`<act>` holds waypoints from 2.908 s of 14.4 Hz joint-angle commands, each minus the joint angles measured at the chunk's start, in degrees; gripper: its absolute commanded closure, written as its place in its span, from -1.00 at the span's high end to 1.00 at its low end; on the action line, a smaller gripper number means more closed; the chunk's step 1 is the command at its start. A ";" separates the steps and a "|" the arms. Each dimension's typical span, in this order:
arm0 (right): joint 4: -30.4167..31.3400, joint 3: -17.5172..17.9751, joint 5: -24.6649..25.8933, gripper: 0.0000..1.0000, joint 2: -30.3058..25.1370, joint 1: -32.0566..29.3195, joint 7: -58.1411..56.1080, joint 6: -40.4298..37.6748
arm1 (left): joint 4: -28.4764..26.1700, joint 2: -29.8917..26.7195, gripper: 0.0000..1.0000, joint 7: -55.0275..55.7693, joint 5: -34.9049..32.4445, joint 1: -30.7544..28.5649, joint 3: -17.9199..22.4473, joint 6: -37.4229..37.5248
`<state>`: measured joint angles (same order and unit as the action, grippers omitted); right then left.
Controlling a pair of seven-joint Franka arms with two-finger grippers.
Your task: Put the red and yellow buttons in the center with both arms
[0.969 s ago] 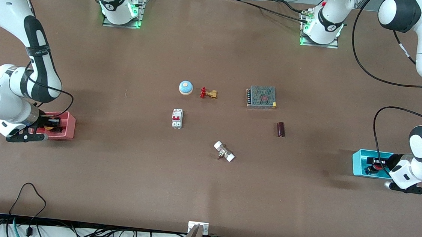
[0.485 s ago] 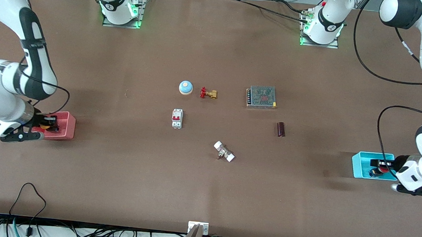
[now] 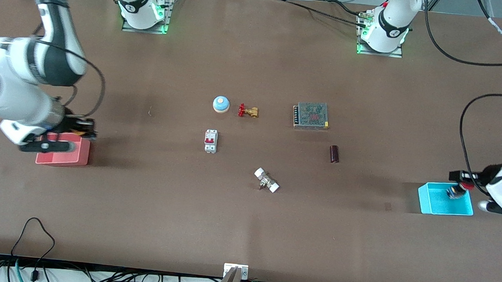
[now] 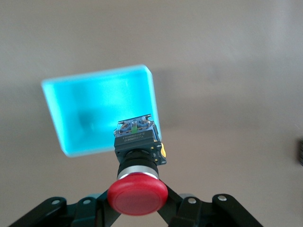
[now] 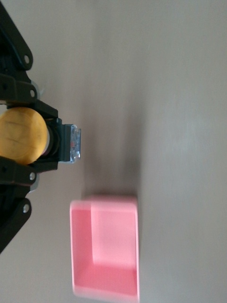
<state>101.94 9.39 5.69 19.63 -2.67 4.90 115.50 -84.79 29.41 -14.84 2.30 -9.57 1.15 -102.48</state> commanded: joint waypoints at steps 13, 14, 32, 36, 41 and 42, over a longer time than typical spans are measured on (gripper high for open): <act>9.33 0.55 0.55 -0.23 8.84 5.66 7.23 19.76 | -18.47 -1.02 -0.42 -7.90 -3.07 10.36 -2.11 -5.34; 9.33 0.55 0.72 -0.20 9.11 5.74 7.23 19.85 | -18.65 -0.50 -0.42 -9.23 -4.65 10.44 -2.20 -6.75; -1.62 0.11 -0.15 1.00 -4.15 1.27 2.07 1.19 | -18.22 -3.11 1.00 -9.77 -5.02 12.29 -2.38 -8.61; -12.28 -6.90 -7.61 1.00 -8.28 0.29 -3.67 -15.80 | -13.75 -9.00 1.00 -8.81 -4.50 13.78 -2.29 -8.09; -11.15 -9.91 -7.01 1.00 -15.58 1.78 -6.29 -23.03 | -7.85 -14.36 1.00 5.14 -4.32 12.73 -1.50 -5.64; -10.89 -10.09 -6.57 1.00 -15.94 3.70 -7.18 -22.78 | -7.06 -15.68 1.00 7.61 -4.06 10.82 -1.67 -5.10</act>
<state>89.86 -0.11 -0.54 5.89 -1.80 -0.28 93.99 -93.96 16.09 -12.12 -1.96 3.26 -0.69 -110.04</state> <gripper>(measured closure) 0.000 0.000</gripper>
